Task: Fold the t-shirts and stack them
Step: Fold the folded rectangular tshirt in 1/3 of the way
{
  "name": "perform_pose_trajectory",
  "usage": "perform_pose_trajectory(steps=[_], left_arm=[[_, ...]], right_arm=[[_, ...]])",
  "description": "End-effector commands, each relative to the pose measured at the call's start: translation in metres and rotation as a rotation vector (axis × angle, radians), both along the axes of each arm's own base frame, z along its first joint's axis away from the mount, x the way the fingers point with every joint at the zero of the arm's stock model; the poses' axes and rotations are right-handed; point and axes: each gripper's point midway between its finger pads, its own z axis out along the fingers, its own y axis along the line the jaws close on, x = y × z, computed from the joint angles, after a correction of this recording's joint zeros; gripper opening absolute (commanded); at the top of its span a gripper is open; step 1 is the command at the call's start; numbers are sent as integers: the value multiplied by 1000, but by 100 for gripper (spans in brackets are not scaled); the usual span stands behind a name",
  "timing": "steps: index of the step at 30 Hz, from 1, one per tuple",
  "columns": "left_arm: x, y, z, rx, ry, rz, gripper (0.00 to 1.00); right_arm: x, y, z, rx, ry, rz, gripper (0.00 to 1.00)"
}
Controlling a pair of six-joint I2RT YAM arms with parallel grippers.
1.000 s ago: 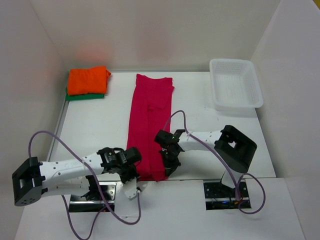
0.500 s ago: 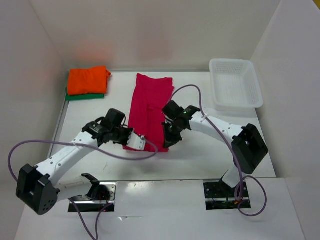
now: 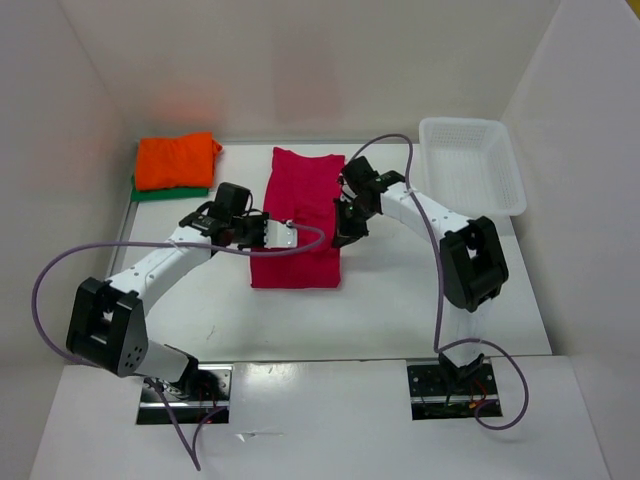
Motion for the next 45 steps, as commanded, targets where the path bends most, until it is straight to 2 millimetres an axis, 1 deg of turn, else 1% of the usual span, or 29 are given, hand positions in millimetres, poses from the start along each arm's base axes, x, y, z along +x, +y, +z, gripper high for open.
perform_pose_trajectory(steps=[1,3,5,7,8,10,11,12,17,18,20,21,22,23,24,25,26,29,30,31,33,36,37,38,39,41,42,43,45], left_arm=[[32,-16,23,-77,-98,2,3],[41,-19,21,-81,-110,2,3],[50,-22,20,-79,-123,-6,3],[61,-22,21,-87,-149,5,3],[67,-22,19,-82,-154,11,3],[78,-21,21,-85,-181,14,3],[79,-22,13,-79,-164,14,3],[83,-23,20,-81,-191,7,3],[92,-22,2,-69,-178,10,3],[94,-22,4,-72,-188,10,3],[97,-18,-4,-67,-176,20,3],[100,-19,-7,-68,-179,21,3],[102,-19,-4,-67,-195,14,3],[101,-19,-11,-64,-187,14,3],[106,-16,-11,-67,-198,23,3],[108,-17,-9,-71,-209,24,4],[108,-17,-15,-68,-201,24,4],[113,-20,-18,-93,-206,32,5],[115,-21,-15,-98,-220,32,5],[115,-21,-20,-94,-209,32,5],[119,-22,-21,-98,-220,32,5],[122,-25,-22,-102,-233,19,7],[119,-24,-26,-99,-223,19,8],[120,-24,-29,-99,-223,19,9],[119,-22,-33,-88,-217,28,17],[124,-21,-34,-86,-240,38,33],[123,-17,-38,-79,-240,57,43],[129,-17,-36,-79,-266,66,60],[135,-9,-32,-77,-283,134,69]], right_arm=[[27,-2,7,21,-46,17,0],[33,-5,1,13,-41,14,0],[32,-8,-10,3,-8,16,0],[41,-17,-14,10,-3,-12,0],[42,-14,-18,22,4,-7,0],[52,-15,-15,38,-9,-17,0],[57,-17,-15,39,-12,-26,0],[64,-14,-15,43,-21,-26,0],[89,-12,-18,59,-35,-43,0],[90,-12,-19,56,-28,-43,0],[94,-11,-25,50,-22,-35,0],[96,-15,-28,42,-14,-36,0],[96,-15,-28,38,-11,-28,0],[96,-16,-33,34,-2,-28,0],[98,-20,-40,29,11,-37,0],[100,-23,-40,29,11,-46,0],[102,-23,-37,32,3,-46,0],[111,-29,-40,33,1,-65,0],[111,-29,-45,29,11,-65,0],[114,-28,-41,33,-1,-65,0],[116,-26,-44,37,4,-54,0],[120,-24,-47,37,4,-54,5],[124,-23,-42,43,-12,-53,16],[123,-23,-46,40,-3,-53,25],[133,-27,-40,39,-30,-68,33],[142,-34,-35,27,-58,-89,41],[150,-34,-26,29,-86,-101,44],[157,-43,-23,4,-104,-125,49],[173,-49,0,-6,-177,-152,52]])
